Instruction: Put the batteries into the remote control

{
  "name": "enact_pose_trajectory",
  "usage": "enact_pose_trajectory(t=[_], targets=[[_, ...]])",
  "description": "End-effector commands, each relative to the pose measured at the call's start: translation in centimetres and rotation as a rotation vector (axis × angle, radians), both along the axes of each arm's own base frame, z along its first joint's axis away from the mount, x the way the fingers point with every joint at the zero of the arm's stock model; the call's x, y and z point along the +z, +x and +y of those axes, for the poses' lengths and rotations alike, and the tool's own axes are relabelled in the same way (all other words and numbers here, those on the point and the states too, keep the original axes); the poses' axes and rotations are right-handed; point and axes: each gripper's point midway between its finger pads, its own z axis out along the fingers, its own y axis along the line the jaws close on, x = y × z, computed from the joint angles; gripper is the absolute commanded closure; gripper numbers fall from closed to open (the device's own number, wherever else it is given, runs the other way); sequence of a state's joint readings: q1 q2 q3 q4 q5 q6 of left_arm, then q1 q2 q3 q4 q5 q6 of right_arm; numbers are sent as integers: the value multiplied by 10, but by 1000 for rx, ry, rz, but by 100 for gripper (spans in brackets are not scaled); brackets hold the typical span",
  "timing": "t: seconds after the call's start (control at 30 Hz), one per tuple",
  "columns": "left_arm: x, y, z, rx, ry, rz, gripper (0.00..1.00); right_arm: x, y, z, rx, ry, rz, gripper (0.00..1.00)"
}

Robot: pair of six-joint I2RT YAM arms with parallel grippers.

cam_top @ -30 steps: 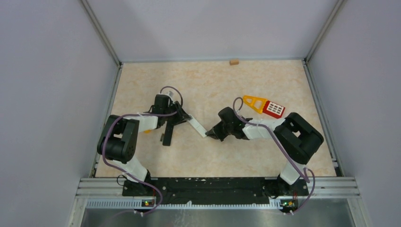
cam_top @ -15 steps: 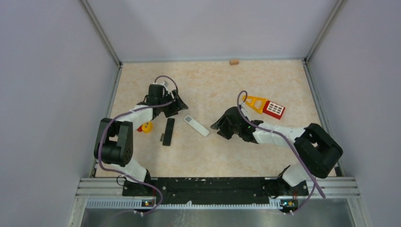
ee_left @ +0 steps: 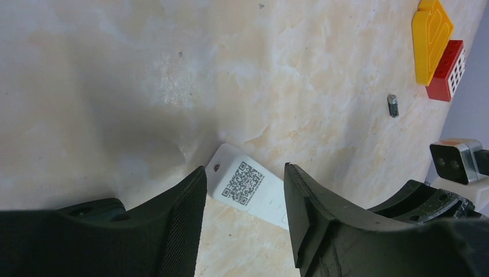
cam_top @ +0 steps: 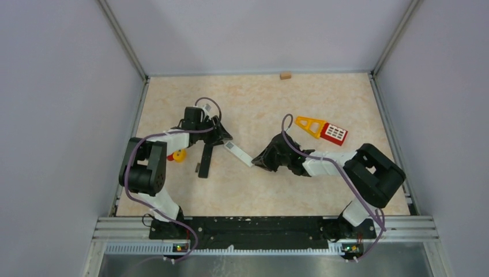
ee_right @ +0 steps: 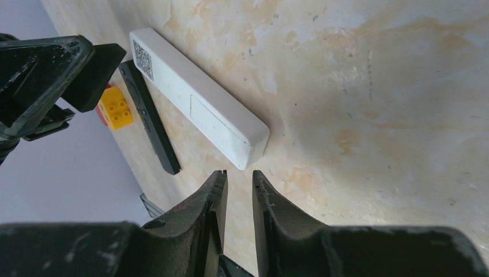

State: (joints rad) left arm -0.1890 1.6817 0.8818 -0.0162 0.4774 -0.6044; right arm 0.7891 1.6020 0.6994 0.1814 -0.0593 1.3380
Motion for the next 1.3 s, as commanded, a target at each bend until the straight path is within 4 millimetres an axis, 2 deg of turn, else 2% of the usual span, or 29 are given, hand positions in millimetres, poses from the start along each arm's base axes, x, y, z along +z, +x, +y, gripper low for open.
enact_pose_trajectory(t=[0.0, 0.2, 0.37, 0.67, 0.93, 1.03, 1.27], targets=[[-1, 4, -7, -27, -40, -22, 45, 14, 7, 20, 19, 89, -14, 77], [-12, -7, -7, -32, -49, 8, 50, 5, 7, 19, 3, 74, 12, 78], [-17, -12, -9, -40, -65, 24, 56, 1, 9, 17, -20, 69, 14, 85], [-27, -22, -6, -36, -56, 54, 63, -3, 13, 17, -32, 50, 21, 97], [-37, -34, -5, -34, -59, 76, 64, -4, 21, 25, -19, 40, 13, 98], [-24, -23, -2, -18, -40, 42, 62, 2, 23, 23, -4, 16, -19, 95], [31, 22, 15, 59, 66, -81, 40, 25, 14, 0, 69, -83, -146, 69]])
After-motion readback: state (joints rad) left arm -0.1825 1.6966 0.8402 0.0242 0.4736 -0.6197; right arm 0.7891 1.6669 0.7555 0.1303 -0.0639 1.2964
